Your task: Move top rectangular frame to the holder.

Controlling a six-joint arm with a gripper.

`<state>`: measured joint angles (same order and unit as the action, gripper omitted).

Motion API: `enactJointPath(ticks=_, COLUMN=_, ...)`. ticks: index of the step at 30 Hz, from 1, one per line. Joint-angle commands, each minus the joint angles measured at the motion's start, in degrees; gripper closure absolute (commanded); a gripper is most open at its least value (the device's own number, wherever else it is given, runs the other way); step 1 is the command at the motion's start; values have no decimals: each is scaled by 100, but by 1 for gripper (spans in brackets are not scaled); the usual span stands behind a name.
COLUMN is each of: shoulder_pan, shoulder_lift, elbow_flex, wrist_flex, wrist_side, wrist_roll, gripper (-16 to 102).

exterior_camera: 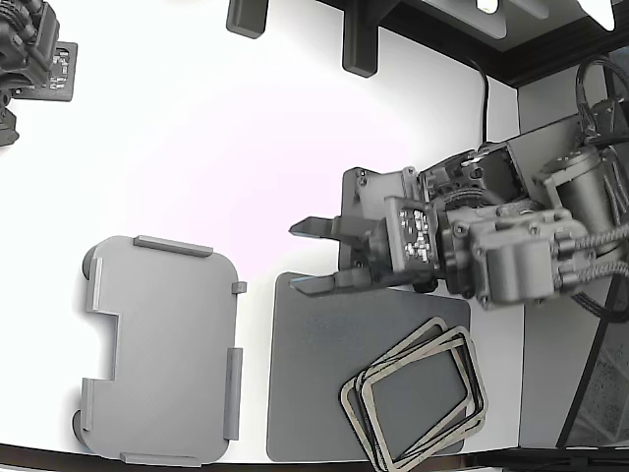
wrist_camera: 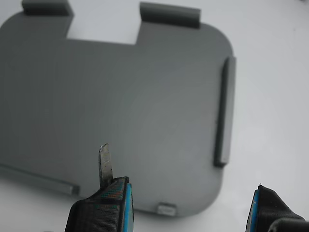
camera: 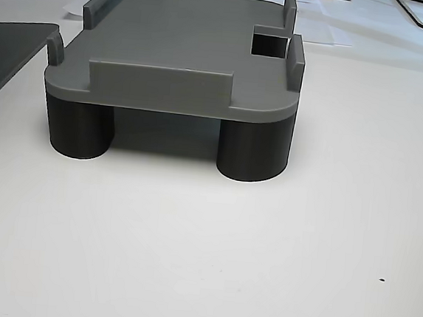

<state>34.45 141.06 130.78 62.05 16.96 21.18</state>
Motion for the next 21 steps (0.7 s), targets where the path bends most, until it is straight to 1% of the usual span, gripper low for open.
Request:
enactJointPath(ticks=1, shoulder_pan=721, shoulder_lift=-747, elbow_flex=-615, wrist_flex=316, wrist_side=35, wrist_roll=492, gripper=-14)
enactJointPath(ticks=4, shoulder_pan=1134, shoulder_lift=-1441, elbow_flex=-1055, wrist_flex=686, wrist_side=-264, wrist_roll=853, gripper=-14)
enactJointPath(ticks=5, shoulder_pan=1301, shoulder_lift=-1600, elbow_flex=-1160, wrist_flex=756, wrist_side=-281, wrist_roll=940, gripper=-14)
enactJointPath(ticks=10, shoulder_pan=2153, shoulder_lift=-2153, elbow_flex=-1608, wrist_flex=1213, wrist_side=-9, wrist_roll=1556, gripper=-14)
enactJointPath(ticks=15, shoulder_pan=2936, shoulder_lift=-2725, elbow_flex=-2074, wrist_flex=1978, wrist_side=35, wrist_roll=2355, gripper=-14)
enactJointPath(ticks=21, shoulder_pan=3709, shoulder_lift=-3050, elbow_flex=-2391, wrist_flex=2566, wrist_side=105, wrist_roll=2962, gripper=-14)
